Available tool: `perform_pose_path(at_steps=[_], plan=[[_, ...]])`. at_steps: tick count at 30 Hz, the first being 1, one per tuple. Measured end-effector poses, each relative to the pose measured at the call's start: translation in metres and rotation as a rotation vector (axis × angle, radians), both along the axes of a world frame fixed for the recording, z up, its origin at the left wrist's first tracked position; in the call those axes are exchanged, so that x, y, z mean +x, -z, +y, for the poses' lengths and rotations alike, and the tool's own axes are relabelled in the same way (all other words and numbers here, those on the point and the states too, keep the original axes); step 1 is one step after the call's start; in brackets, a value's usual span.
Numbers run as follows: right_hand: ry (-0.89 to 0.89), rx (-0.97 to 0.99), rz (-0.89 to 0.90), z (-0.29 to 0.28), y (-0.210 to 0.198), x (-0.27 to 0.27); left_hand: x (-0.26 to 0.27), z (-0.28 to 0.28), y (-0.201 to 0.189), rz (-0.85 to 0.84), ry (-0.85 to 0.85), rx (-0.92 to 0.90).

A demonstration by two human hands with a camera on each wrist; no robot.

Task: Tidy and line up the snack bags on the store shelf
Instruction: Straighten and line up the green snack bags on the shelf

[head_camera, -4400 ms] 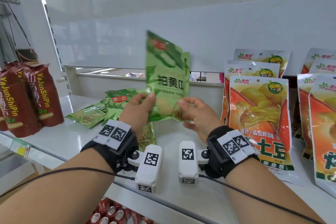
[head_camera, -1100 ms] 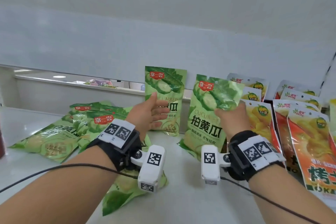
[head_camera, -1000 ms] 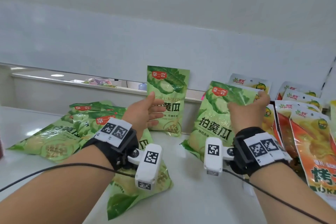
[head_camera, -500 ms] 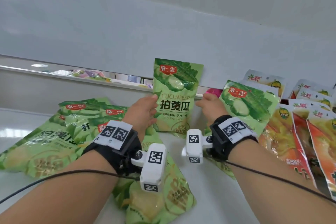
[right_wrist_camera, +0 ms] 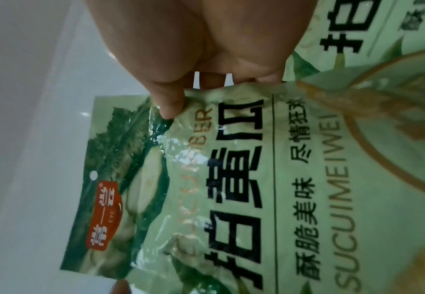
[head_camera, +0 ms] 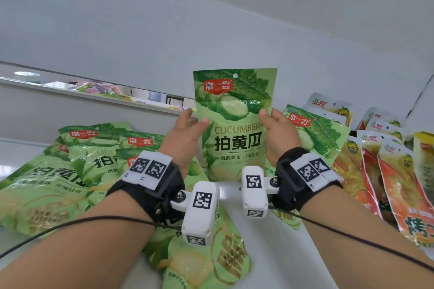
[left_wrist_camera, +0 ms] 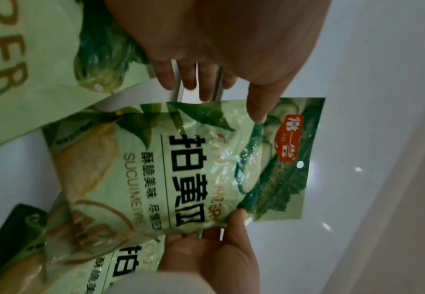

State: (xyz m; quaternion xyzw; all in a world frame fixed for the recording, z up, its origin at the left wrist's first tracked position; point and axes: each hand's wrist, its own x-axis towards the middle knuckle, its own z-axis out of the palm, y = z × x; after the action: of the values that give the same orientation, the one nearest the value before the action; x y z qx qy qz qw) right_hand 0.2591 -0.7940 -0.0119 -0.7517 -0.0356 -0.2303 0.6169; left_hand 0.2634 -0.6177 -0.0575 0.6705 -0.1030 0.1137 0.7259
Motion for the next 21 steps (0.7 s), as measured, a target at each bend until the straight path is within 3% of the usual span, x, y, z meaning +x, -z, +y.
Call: perform_pose_path(at_steps=[4, 7, 10, 12, 16, 19, 21], plan=[[-0.075, 0.022, -0.052, -0.007, -0.015, -0.023, -0.008, -0.011, -0.004, 0.046, 0.178, -0.220], [-0.115, 0.045, -0.089, -0.009, -0.025, -0.030, -0.010, -0.015, -0.005, 0.065, 0.233, -0.243], [-0.124, 0.060, -0.071, -0.009, -0.027, -0.031, -0.013, -0.015, -0.009, 0.083, 0.177, -0.206], [-0.135, 0.037, -0.034, -0.009, -0.021, -0.032, -0.012, -0.015, -0.008, 0.057, 0.108, -0.208], [-0.193, -0.002, 0.069, -0.011, 0.005, -0.033, -0.013, -0.015, -0.007, 0.100, 0.125, -0.329], [-0.103, 0.038, 0.037, -0.015, 0.022, -0.033, -0.016, -0.015, -0.004, 0.115, 0.229, -0.338], [-0.056, 0.163, 0.009, -0.017, 0.028, -0.032, -0.019, -0.017, -0.001, 0.118, 0.308, -0.254]])
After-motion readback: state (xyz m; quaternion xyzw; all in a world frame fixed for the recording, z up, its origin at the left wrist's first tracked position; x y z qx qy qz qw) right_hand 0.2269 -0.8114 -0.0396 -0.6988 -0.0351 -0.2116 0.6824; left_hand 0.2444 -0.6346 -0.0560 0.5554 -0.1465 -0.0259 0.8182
